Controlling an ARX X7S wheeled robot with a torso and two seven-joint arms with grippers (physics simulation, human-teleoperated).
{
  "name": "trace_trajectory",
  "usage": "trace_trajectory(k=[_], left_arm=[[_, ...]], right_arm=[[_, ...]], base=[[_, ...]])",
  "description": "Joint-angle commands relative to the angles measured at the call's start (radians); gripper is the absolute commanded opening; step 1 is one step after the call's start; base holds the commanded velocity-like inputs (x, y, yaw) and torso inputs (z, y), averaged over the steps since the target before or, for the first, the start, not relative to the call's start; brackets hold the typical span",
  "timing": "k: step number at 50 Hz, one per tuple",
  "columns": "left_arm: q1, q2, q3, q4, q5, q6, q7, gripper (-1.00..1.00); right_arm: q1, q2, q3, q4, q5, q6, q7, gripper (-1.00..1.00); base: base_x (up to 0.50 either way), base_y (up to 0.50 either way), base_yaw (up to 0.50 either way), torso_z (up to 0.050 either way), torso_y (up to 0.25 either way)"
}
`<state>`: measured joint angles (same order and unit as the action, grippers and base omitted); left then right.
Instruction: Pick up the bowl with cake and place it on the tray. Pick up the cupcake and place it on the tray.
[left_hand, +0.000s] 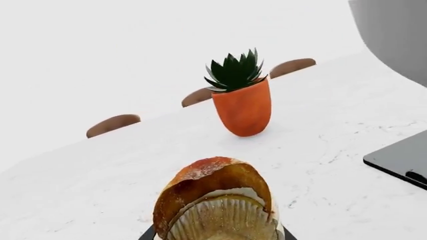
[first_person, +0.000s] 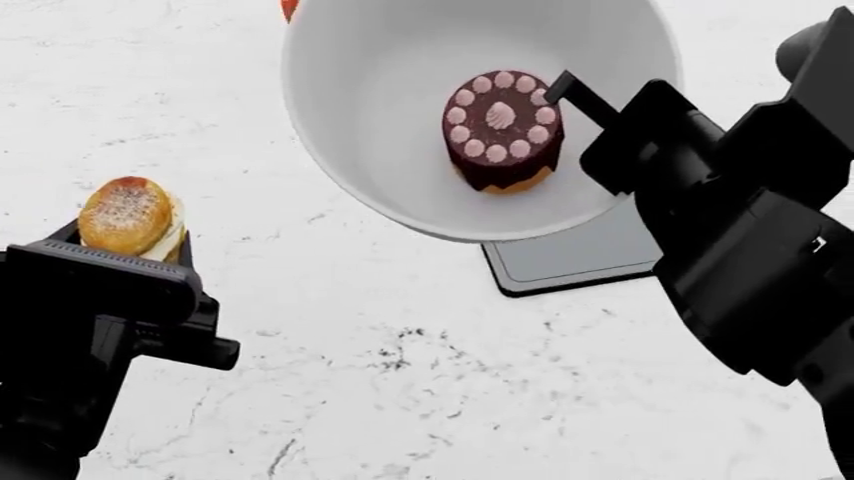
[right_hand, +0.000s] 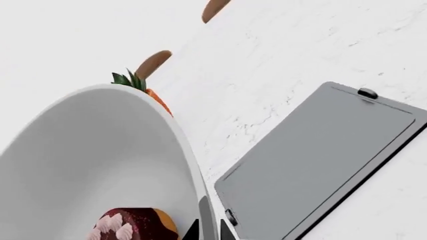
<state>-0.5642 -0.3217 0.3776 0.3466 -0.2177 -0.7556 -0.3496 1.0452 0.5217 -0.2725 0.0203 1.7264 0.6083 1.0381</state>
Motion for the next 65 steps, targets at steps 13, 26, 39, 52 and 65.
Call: trace_trajectory(k=[13,26,39,52,65], left_arm=[[0.003,-0.002,0.013,-0.019,-0.019,0.021,-0.013,-1.00],[0.014,-0.002,0.014,-0.039,-0.017,0.047,-0.017,-1.00],[0.013,-0.006,0.023,-0.050,-0.015,0.053,-0.016,-1.00],[0.017,-0.002,0.038,-0.078,-0.007,0.079,-0.016,-1.00],[0.004,-0.003,0.048,-0.072,-0.008,0.061,-0.016,-1.00]], right_arm=[[-0.011,-0.016,0.005,0.020,-0.005,-0.013,-0.027,-1.00],[-0.004,-0.047,-0.001,0.041,-0.039,-0.045,-0.072,-1.00],[-0.010,-0.050,-0.013,0.046,-0.038,-0.038,-0.067,-1.00],[-0.023,-0.030,-0.038,0.084,-0.078,-0.038,-0.007,-1.00],[-0.040,-0.023,-0.040,0.071,-0.088,-0.045,0.012,-1.00]], base=[[-0.10,-0.49,0.00,0.000,0.001],[-0.10,-0.49,0.00,0.000,0.001],[-0.08,-0.38,0.00,0.001,0.001],[-0.02,-0.09,0.06,0.000,0.000],[0.00,0.00,0.50,0.000,0.002]])
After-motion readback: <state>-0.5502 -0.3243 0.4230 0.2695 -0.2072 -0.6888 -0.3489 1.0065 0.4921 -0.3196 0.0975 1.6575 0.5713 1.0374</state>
